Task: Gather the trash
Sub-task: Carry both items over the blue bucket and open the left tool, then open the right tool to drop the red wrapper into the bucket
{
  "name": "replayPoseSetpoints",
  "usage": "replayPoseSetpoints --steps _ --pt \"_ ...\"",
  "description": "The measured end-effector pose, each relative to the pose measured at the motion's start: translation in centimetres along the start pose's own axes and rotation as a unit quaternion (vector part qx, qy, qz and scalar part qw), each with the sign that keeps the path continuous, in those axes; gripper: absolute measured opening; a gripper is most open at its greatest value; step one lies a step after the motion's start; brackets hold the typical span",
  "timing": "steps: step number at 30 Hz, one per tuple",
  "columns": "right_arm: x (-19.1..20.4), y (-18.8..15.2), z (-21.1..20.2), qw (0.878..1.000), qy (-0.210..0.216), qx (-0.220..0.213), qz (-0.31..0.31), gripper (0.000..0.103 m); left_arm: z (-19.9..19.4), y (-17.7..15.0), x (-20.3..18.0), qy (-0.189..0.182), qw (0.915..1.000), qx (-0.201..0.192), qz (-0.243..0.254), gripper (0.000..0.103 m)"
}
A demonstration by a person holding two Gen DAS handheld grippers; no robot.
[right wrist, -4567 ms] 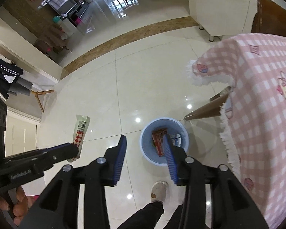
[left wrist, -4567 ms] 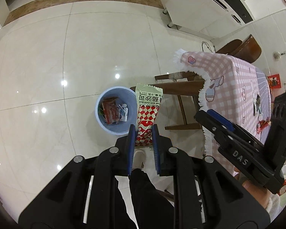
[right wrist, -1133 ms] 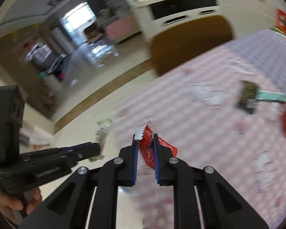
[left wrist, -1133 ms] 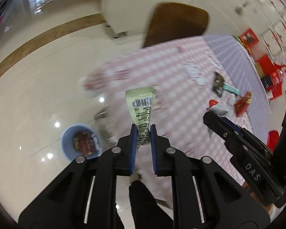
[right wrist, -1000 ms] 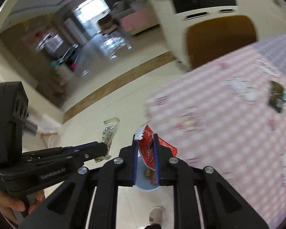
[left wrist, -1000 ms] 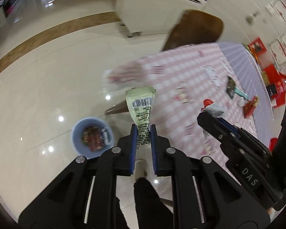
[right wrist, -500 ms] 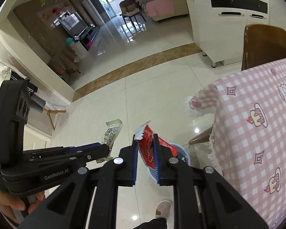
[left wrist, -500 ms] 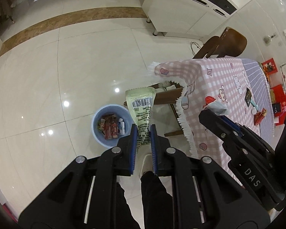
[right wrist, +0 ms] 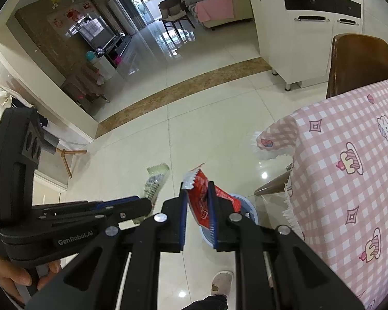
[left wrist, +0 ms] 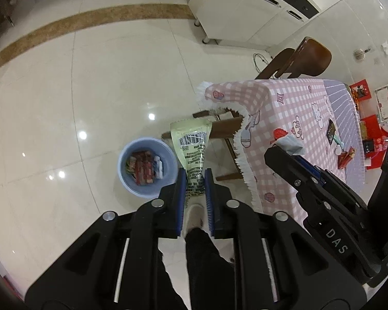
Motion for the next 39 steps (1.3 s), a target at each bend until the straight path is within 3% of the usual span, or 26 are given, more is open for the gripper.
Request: replayPoseSetpoints --steps 3,4,5,6,22,39 --pt "-0.2 0.1 0.0 1.0 0.0 0.002 0.003 0.015 0.4 0.1 0.3 -0.002 0.9999 0.007 -0.013 0.022" --pt "-0.3 0.2 -0.1 1.0 -0.001 0.002 0.004 0.015 0.5 0.1 0.3 0.0 0.9999 0.007 -0.014 0.031" --pt "-0.4 0.2 -0.1 1.0 0.0 0.003 0.005 0.015 0.5 0.1 0.4 0.005 0.9998 0.008 -0.016 0.055" --pt "-0.5 0.2 -0.2 1.0 0.0 0.004 0.006 0.015 0.4 0.1 0.5 0.011 0.9997 0.004 -0.019 0.064" --pt "0.3 0.4 0.2 1.0 0.009 0.009 0.001 0.015 -1.3 0.4 0.7 0.033 0.9992 -0.02 -0.012 0.065" --pt "1.3 0.5 1.6 0.999 0.028 0.024 -0.011 0.017 -2.2 -0.5 3.5 0.072 0.9962 -0.026 -0.04 0.065"
Point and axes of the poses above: each gripper's, at about its wrist camera, not at the fingertips, and z roughly the way its jaws point, x to its left, y to its top, the point moved 4 cm from there along z, roughly the way its jaws point, and after that the axes turned 1 degree about -y, right-handed, at the moved point
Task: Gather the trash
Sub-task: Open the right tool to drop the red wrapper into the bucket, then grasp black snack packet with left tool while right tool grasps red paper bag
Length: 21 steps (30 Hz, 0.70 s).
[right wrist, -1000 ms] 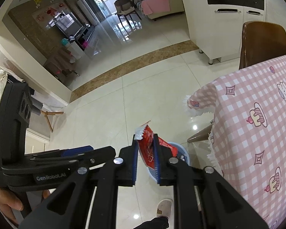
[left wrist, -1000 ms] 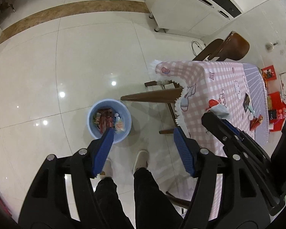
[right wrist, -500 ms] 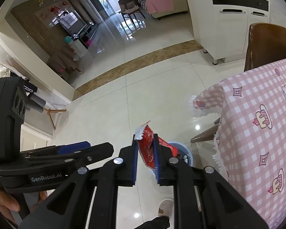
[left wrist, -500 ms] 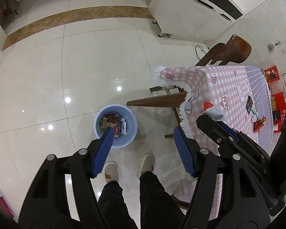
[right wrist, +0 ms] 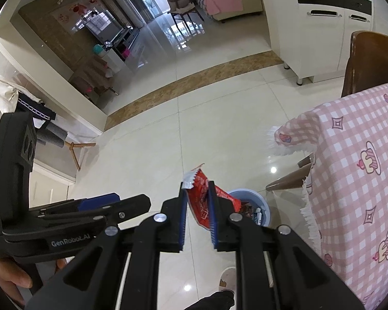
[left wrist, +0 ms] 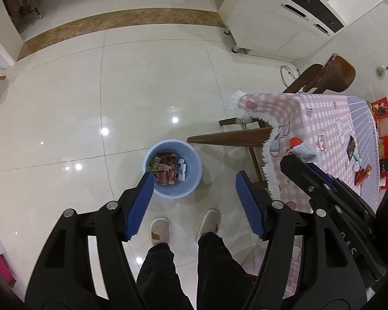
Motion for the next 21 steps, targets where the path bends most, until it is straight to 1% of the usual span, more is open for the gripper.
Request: replayPoseSetpoints --steps 6,8,13,16,19,20,21 --pt "0.0 0.0 0.1 1.0 -0.002 -0.002 0.002 0.02 -0.1 -0.1 0.2 0.012 0.9999 -0.002 -0.002 0.066" --pt "-0.4 0.0 0.0 1.0 -0.006 -0.001 0.006 0.025 0.0 -0.3 0.0 0.019 0.9998 -0.002 0.0 0.066" --pt "-1.3 -0.2 -0.6 1.0 -0.008 -0.004 0.014 0.025 0.2 -0.2 -1.1 0.023 0.9997 0.0 0.007 0.066" --pt "-2.6 -0.1 -1.5 1.0 -0.012 -0.011 0.021 0.025 0.3 -0.1 -2.8 0.024 0.9994 -0.002 0.024 0.066" --pt "-4.7 -0.1 -2.9 0.999 -0.022 -0.022 0.035 0.025 0.5 0.2 -5.5 0.017 0.9989 -0.004 0.044 0.066" --pt "-5.5 -0.1 -3.4 0.998 -0.026 -0.026 0.041 0.025 0.7 0.4 -7.0 0.015 0.9983 -0.005 0.056 0.066" --pt "-6.9 -0.1 -4.1 0.998 -0.032 -0.032 0.051 0.025 0.8 0.5 -8.2 0.012 0.9978 -0.006 0.064 0.066"
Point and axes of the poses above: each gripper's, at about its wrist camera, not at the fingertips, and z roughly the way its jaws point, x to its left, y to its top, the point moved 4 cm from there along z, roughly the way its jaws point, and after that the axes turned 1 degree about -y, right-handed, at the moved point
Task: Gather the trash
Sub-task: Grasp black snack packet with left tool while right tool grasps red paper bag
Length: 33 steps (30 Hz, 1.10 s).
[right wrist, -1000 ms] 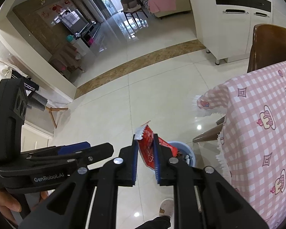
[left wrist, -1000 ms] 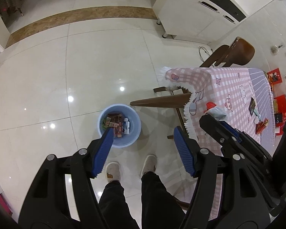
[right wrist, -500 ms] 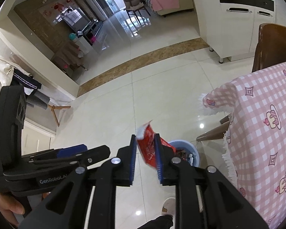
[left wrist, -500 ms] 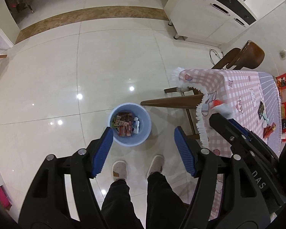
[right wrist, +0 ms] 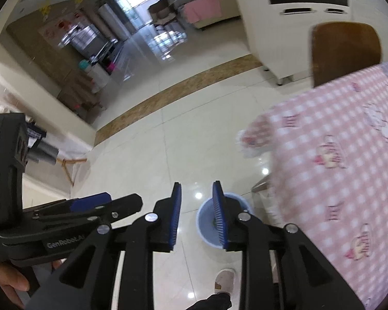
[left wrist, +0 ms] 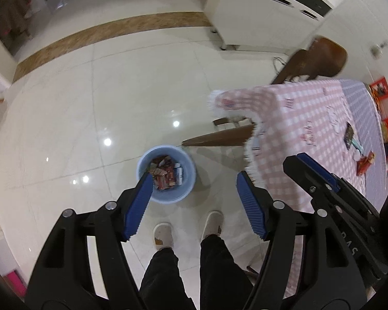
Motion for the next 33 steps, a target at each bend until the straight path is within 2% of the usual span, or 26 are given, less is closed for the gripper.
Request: replayPoseSetpoints --steps 7,9,11,12,14,16,20,22,30,33 --pt "-10.7 0.7 -5.1 0.995 -0.047 -0.043 0.076 0.026 2.4 1.3 -11.8 -0.036 0.9952 0.006 0.091 0.067" --pt "-15.0 0.3 -7.1 0.989 -0.073 -0.062 0.108 0.029 3.5 1.3 -15.5 -0.045 0.9918 0.012 0.119 0.068" --pt "-18.2 -0.4 -8.7 0.983 -0.098 -0.077 0.134 0.038 4.6 1.1 -19.1 -0.052 0.9877 0.018 0.146 0.07" --pt "-21.0 -0.8 -10.3 0.975 -0.127 -0.093 0.154 0.041 5.2 1.0 -21.1 -0.056 0.9853 0.021 0.16 0.07" --pt "-25.1 -1.6 -12.6 0.962 -0.172 -0.117 0.179 0.055 6.4 0.8 -25.0 -0.061 0.9802 0.025 0.186 0.073" --pt "-28.7 -2.4 -14.3 0.947 -0.213 -0.135 0.199 0.06 7.5 0.8 -28.1 -0.065 0.9768 0.027 0.202 0.073" --pt "-35.3 -3.3 -16.0 0.922 -0.262 -0.14 0.247 0.067 10.3 1.0 -34.1 -0.073 0.9701 0.036 0.229 0.074" --pt "-38.1 -3.5 -16.0 0.914 -0.269 -0.14 0.268 0.069 11.8 1.3 -36.5 -0.072 0.9673 0.038 0.24 0.074" --pt "-42.2 -2.5 -14.0 0.905 -0.297 -0.145 0.269 0.07 15.8 2.4 -41.4 -0.039 0.9616 0.043 0.268 0.074" --pt "-43.2 -2.2 -13.9 0.903 -0.292 -0.151 0.277 0.07 16.8 2.6 -42.7 -0.028 0.9575 0.04 0.284 0.074"
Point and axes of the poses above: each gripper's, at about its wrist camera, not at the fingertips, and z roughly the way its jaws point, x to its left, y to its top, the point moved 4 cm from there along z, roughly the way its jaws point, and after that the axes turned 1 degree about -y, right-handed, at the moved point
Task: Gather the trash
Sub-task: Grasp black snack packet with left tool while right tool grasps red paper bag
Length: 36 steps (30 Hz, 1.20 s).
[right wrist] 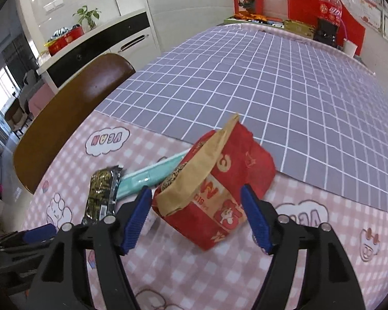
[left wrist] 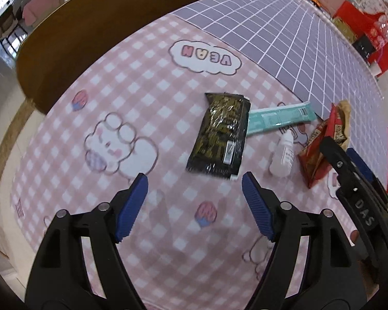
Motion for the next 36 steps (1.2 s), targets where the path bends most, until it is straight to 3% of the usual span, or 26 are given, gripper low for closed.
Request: replayPoseSetpoints --steps 10,19,25,28,31,36 --pt "-0.2 0.2 1.1 1.0 0.011 0.005 0.002 0.07 2.5 2.4 -2.3 0.039 0.9981 0.0 0.047 0.074" --pt "-0.4 0.3 1.3 1.0 0.013 -0.005 -0.001 0.07 4.7 3.6 -3.0 0.046 0.9967 0.019 0.064 0.074" --pt "-0.8 0.2 0.7 0.999 0.029 -0.011 -0.007 0.062 4.9 3.8 -3.9 0.038 0.9955 0.019 0.085 0.054" --pt "-0.9 0.2 0.3 0.999 0.032 -0.012 -0.005 0.06 4.9 4.0 -5.0 0.038 0.9946 0.025 0.094 0.052" --pt "-0.9 0.3 -0.3 0.999 0.035 -0.019 -0.011 0.05 4.7 4.1 -5.4 0.035 0.9944 0.027 0.096 0.05" --pt "-1.0 0.7 -1.3 0.998 0.037 -0.034 -0.023 0.045 4.5 4.3 -5.7 0.035 0.9946 0.015 0.097 0.033"
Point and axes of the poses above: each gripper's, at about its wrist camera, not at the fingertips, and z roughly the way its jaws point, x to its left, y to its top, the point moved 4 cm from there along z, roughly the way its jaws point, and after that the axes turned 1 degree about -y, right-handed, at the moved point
